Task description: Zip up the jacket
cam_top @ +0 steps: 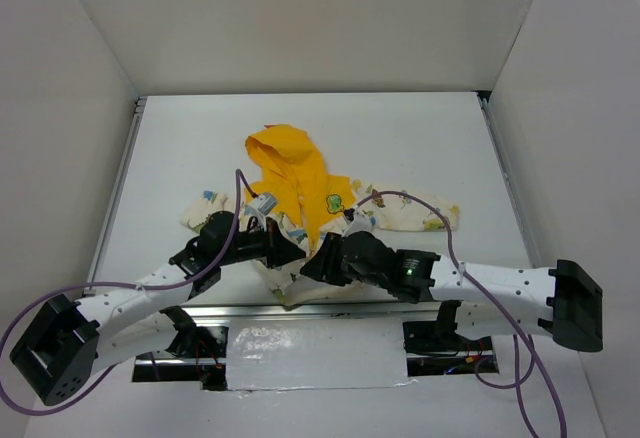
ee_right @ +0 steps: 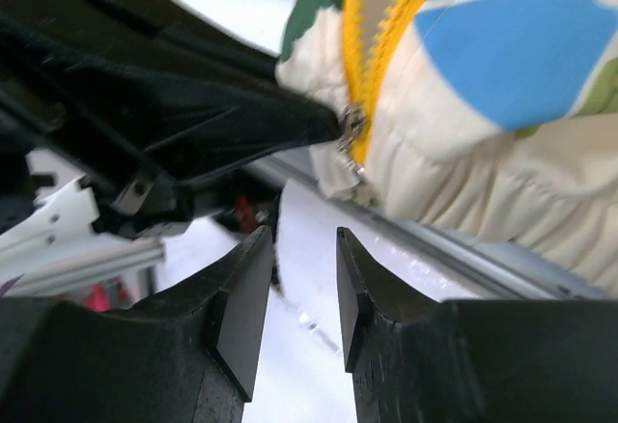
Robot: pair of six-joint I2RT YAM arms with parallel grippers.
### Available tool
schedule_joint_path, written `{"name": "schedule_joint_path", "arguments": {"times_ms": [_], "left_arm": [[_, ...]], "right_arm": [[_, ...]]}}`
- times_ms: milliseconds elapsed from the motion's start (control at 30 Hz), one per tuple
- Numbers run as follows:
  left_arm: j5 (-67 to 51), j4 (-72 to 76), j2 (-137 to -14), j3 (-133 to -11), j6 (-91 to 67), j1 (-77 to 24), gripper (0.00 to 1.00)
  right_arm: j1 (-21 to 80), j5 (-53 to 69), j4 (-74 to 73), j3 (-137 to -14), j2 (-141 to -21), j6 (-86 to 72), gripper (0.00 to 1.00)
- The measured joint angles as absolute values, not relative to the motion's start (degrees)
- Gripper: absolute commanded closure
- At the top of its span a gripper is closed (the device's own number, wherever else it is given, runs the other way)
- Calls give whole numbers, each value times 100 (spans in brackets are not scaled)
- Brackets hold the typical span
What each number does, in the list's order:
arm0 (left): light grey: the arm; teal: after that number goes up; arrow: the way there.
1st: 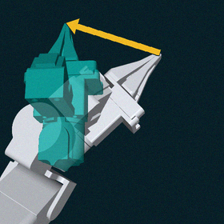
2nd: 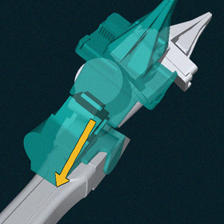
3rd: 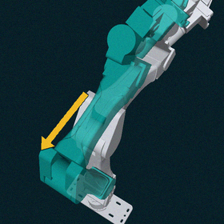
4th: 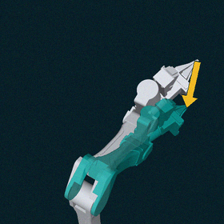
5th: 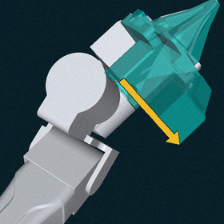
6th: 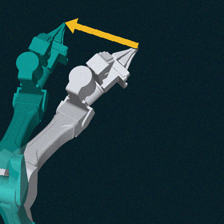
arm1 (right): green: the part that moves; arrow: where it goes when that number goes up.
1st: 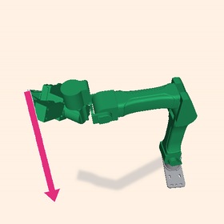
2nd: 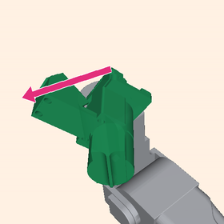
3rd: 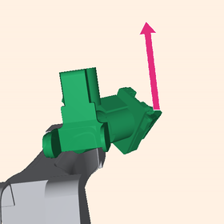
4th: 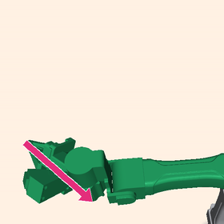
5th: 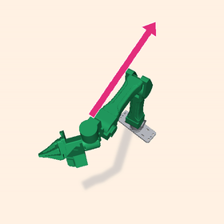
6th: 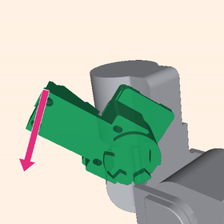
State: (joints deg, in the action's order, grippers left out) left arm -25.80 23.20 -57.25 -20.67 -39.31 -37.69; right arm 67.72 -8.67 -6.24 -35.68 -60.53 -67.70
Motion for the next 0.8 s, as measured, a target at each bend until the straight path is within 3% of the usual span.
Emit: {"name": "schedule_joint_path", "arguments": {"times_ms": [567,800], "left_arm": [[-2585,2043,-5774,-2263,-3931,-3767,100],[-2582,2049,-5774,-2263,-3931,-3767,100]], "right_arm": [[7177,-2405,-1326,-4097,-6687,-6486,59],[7177,-2532,-1343,-4174,-6888,-6405,67]]}}
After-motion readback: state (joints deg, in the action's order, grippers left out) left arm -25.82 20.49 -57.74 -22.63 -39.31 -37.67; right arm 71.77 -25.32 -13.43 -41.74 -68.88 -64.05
